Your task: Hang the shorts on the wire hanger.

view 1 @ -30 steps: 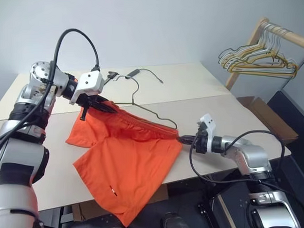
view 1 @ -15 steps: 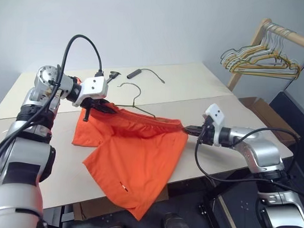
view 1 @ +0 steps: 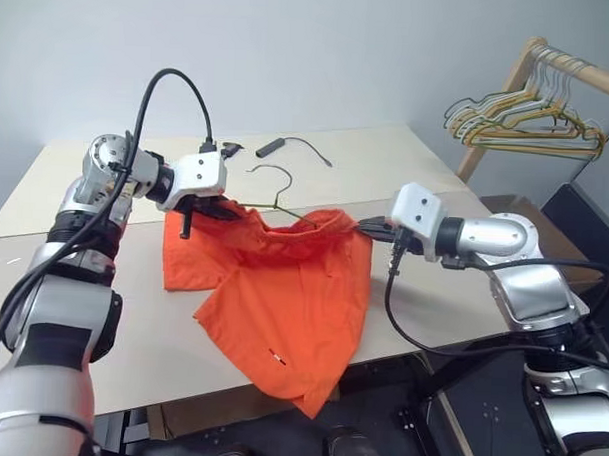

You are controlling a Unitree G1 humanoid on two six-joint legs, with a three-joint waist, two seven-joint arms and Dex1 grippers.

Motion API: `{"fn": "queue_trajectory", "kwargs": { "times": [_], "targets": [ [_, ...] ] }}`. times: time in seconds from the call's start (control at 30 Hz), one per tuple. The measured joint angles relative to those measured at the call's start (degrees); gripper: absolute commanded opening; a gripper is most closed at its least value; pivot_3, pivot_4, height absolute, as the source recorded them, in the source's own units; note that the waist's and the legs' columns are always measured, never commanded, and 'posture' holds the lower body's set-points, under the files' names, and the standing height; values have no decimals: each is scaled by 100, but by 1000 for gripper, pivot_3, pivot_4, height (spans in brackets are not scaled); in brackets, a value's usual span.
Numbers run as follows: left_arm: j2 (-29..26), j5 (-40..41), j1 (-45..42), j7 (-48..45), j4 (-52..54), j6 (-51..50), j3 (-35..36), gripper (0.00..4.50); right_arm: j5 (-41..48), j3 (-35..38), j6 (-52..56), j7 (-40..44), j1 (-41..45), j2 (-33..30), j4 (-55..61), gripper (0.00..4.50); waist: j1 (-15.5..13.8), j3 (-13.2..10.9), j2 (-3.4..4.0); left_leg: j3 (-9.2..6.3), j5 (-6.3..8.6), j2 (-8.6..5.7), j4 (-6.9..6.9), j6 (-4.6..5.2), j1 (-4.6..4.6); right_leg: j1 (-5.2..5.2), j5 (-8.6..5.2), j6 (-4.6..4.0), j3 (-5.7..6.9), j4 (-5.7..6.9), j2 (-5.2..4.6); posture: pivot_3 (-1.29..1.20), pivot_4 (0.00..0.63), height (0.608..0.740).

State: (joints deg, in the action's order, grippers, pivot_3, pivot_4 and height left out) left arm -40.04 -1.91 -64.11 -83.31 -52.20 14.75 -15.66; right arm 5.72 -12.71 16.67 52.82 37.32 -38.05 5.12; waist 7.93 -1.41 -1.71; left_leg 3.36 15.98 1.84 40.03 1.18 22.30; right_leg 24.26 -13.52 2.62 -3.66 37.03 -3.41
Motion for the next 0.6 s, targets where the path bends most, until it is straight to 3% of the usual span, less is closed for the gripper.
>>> {"fn": "queue_trajectory", "kwargs": {
  "times": [0.4,0.5,0.6],
  "targets": [
    [-27,26,414,-228,659,-238,183,0,-262,-225,-302,48,26,422,-231,47,-74,0,0,-1,0,0,3,0,1,0,0,0,1,3,0,-80,0,740],
    [-27,27,429,-188,677,-256,238,0,-263,-226,-283,73,26,483,-225,642,-79,0,0,-1,0,0,3,0,1,-1,0,0,1,3,0,-82,0,740],
    [-25,43,451,-242,749,-324,275,0,-274,-225,-172,-50,31,664,-278,1682,-76,0,0,-1,0,0,3,0,1,-1,0,0,1,4,0,-85,0,740]
  ]
}}
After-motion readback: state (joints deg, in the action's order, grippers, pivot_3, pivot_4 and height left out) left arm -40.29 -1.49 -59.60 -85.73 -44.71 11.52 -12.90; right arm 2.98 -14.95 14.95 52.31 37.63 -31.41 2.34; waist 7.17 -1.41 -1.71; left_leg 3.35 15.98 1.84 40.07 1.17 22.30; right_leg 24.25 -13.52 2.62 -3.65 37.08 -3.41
